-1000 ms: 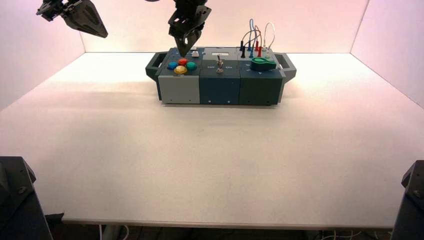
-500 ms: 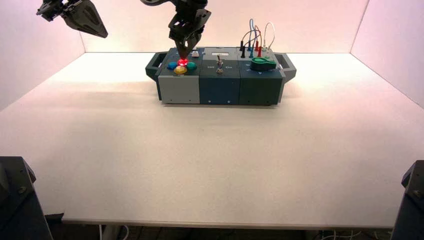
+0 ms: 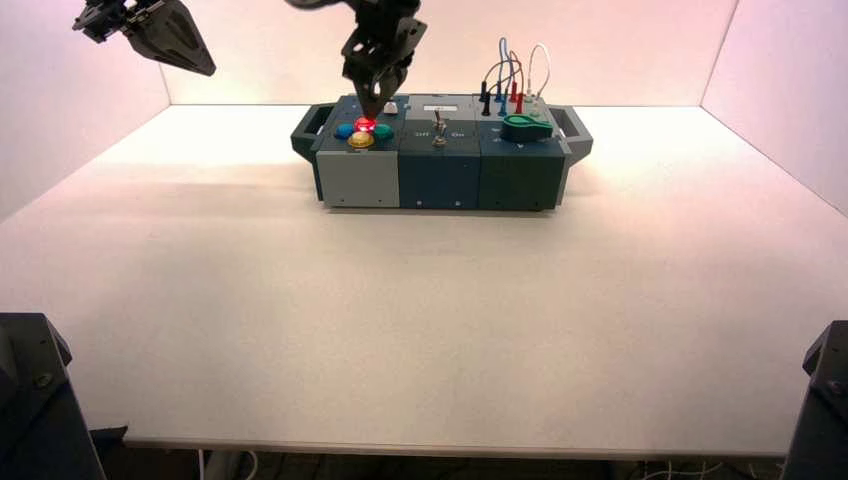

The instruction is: Push the red button with the right gripper.

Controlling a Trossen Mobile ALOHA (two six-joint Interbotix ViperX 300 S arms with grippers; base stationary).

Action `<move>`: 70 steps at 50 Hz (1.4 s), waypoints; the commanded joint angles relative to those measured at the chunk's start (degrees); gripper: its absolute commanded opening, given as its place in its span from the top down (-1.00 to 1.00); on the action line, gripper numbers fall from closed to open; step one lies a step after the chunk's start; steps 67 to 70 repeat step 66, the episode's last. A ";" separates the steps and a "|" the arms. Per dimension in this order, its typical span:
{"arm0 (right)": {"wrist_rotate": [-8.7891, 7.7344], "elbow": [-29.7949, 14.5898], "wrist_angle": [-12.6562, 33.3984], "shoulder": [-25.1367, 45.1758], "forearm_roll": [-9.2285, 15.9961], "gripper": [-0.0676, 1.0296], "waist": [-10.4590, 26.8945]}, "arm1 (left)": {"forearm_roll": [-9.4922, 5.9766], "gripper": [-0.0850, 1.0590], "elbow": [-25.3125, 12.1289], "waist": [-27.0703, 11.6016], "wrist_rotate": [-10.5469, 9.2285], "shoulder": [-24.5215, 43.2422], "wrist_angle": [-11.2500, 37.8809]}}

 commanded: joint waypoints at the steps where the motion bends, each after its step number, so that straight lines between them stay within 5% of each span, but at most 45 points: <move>1: 0.09 0.53 -0.18 -6.59 -0.09 0.91 0.18 | -0.26 0.91 -0.62 -0.18 0.44 -1.58 -0.09; 25: 0.26 5.80 -0.26 -12.48 -0.09 0.91 0.26 | -0.26 0.91 -1.14 -0.18 0.44 -0.70 -0.09; 70: 0.62 7.29 -0.53 -13.62 -0.09 0.91 0.26 | -0.35 0.91 -1.32 -0.18 0.35 0.18 0.00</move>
